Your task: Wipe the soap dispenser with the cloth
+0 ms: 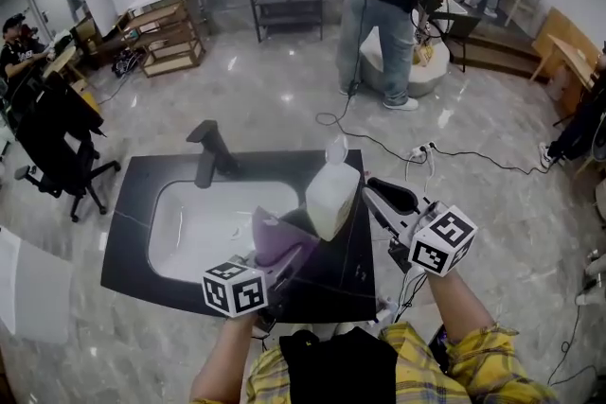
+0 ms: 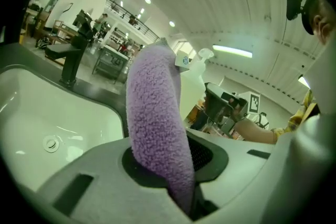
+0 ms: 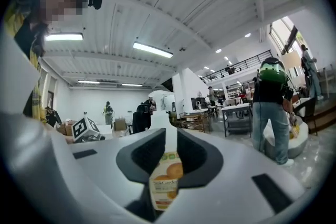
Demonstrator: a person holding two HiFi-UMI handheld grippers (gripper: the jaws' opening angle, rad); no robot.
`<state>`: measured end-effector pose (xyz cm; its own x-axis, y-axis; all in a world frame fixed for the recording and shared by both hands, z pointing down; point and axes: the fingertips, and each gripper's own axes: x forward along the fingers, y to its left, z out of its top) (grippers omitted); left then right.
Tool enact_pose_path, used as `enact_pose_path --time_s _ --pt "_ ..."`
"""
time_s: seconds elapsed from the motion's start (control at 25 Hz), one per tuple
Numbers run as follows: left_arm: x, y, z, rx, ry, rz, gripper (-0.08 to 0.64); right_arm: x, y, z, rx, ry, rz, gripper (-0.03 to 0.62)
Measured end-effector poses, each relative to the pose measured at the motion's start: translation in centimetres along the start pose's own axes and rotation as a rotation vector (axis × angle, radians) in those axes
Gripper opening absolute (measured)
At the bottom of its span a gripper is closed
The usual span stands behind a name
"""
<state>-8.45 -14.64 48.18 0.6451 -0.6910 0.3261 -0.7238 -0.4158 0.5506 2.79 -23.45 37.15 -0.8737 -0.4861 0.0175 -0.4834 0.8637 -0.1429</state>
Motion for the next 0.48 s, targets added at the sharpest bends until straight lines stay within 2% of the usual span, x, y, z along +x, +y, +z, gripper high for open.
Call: enact_pose_path --time_s 0.04,0.08,0.12,0.2,0.48 --pt "-0.3 -0.3 0.3 0.0 -0.013 -0.003 0.057 0.4 0.1 0.4 -0.013 0.003 0.022 0.067" --pt "-0.6 -0.6 0.5 0.003 -0.024 -0.003 0.057 0.9 0.3 0.7 -0.029 0.007 0.047 0.159" --pt "-0.9 -0.8 0.7 0.007 -0.032 0.0 0.057 1.3 0.5 1.1 -0.052 0.012 0.071 0.184" --pt "-1.4 -1.1 0.9 0.012 -0.044 0.005 0.057 2.2 1.0 1.6 -0.112 0.019 0.121 0.193" --pt "-2.6 -1.4 0.9 0.022 -0.055 0.029 0.057 5.4 3.4 1.5 -0.253 0.114 0.387 0.247"
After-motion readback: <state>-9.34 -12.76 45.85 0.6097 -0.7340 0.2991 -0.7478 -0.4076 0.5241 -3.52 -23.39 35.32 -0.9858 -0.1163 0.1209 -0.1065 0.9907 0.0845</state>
